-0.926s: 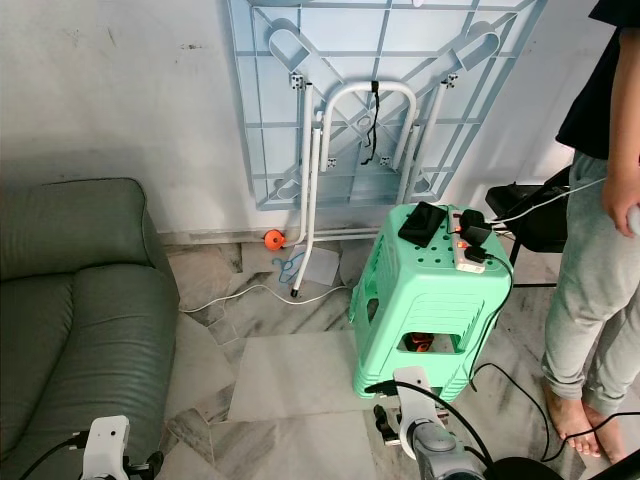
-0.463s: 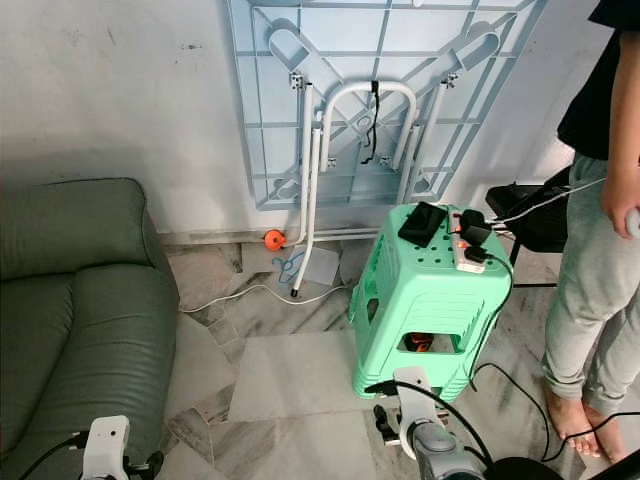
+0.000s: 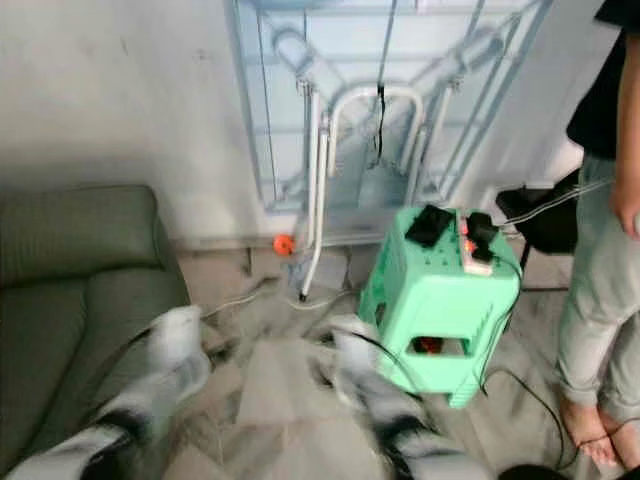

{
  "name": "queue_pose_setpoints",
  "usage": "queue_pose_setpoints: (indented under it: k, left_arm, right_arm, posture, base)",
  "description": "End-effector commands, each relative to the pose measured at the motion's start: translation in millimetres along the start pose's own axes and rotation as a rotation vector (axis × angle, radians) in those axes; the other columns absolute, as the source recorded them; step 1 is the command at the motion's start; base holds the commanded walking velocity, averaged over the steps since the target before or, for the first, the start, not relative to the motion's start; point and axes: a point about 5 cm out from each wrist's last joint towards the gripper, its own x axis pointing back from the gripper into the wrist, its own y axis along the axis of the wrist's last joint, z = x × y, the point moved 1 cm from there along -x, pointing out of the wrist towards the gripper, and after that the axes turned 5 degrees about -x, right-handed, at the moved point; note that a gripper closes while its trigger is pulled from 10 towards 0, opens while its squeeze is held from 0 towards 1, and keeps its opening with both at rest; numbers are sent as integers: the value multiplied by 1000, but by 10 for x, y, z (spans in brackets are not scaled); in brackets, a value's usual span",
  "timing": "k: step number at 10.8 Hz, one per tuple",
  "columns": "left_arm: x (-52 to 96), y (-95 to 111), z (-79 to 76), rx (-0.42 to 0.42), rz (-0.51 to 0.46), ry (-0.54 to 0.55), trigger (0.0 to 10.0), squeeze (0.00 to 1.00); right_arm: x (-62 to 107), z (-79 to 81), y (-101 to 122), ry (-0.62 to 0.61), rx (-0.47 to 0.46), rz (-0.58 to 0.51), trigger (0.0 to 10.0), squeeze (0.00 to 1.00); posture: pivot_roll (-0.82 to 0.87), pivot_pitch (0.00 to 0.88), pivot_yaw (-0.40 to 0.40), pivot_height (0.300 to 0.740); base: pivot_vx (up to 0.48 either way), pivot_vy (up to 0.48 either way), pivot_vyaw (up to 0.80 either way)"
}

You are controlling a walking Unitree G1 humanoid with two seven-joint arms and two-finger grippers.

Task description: Move the pillow to the sofa

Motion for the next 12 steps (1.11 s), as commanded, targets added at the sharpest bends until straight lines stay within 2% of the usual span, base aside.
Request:
queue_pose_setpoints:
  k: [1,7,8,9,10,11,12]
  left_arm:
    - [18,-222,13,27,83,8,10000,0]
    - [10,-154,19,40,69,19,10000,0]
    - [4,-66,19,7,24,16,10000,0]
    - [-7,89,-43,-43,-45,-18,10000,0]
    - [-4,308,-113,-76,-149,-57,10000,0]
    - [17,457,-100,-86,-230,-78,10000,0]
    - [50,571,-40,-62,-296,-94,10000,0]
  right_arm:
    - [-1,0,-35,-8,-20,23,10000,0]
    - [0,-17,-11,-16,-48,24,10000,0]
    - [-1,-17,56,-18,-20,-7,10000,0]
    - [-3,19,215,3,53,-59,10000,0]
    - [15,-7,451,13,57,-138,10000,0]
    - [44,-65,628,12,38,-202,10000,0]
    - [78,-126,755,22,-4,-261,10000,0]
  posture:
    - [-80,0,11,740]
    - [-80,0,11,740]
    - [-89,0,18,740]
    - [-105,0,27,740]
    - [-110,0,30,740]
    - [-112,0,29,740]
    - [-115,0,25,740]
  base:
    - [0,0,0]
    - [0,0,0]
    - [0,0,0]
    - [0,0,0]
    - [0,0,0]
    - [0,0,0]
    - [0,0,0]
